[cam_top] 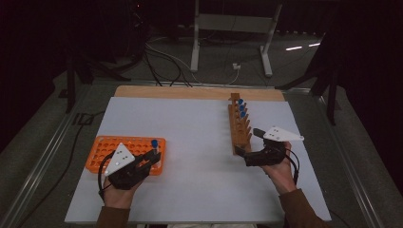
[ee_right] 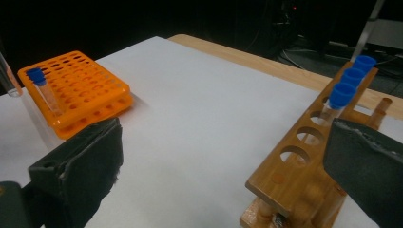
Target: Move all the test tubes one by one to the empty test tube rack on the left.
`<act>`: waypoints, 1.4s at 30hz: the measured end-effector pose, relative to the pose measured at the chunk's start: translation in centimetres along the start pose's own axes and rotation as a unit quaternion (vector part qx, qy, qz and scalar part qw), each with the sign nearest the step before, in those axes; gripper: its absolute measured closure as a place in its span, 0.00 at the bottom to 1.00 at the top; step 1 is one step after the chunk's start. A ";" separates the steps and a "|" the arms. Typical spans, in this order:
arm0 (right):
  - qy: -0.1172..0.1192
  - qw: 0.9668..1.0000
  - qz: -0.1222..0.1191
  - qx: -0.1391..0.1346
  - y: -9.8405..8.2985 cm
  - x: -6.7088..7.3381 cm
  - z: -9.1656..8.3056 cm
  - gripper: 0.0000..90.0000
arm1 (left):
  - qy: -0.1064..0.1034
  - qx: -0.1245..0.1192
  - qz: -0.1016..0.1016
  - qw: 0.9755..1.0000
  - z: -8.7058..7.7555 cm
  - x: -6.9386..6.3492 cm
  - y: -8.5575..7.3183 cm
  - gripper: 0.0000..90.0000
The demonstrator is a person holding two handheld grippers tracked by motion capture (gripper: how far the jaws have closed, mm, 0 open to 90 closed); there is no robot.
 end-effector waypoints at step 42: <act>-0.003 1.000 0.012 -0.022 -1.0 -0.2 -1.6 0.00 | 0.099 0.090 0.004 0.991 2.4 5.1 -5.6 0.87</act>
Point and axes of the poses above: each handheld gripper's, and its own axes: z roughly forward along the jaws, y roughly out of its top, x roughly to its left, the point moved 7 cm from there along z, roughly forward along the jaws, and after that the axes turned 12 degrees about -z, right-handed, at the moved point
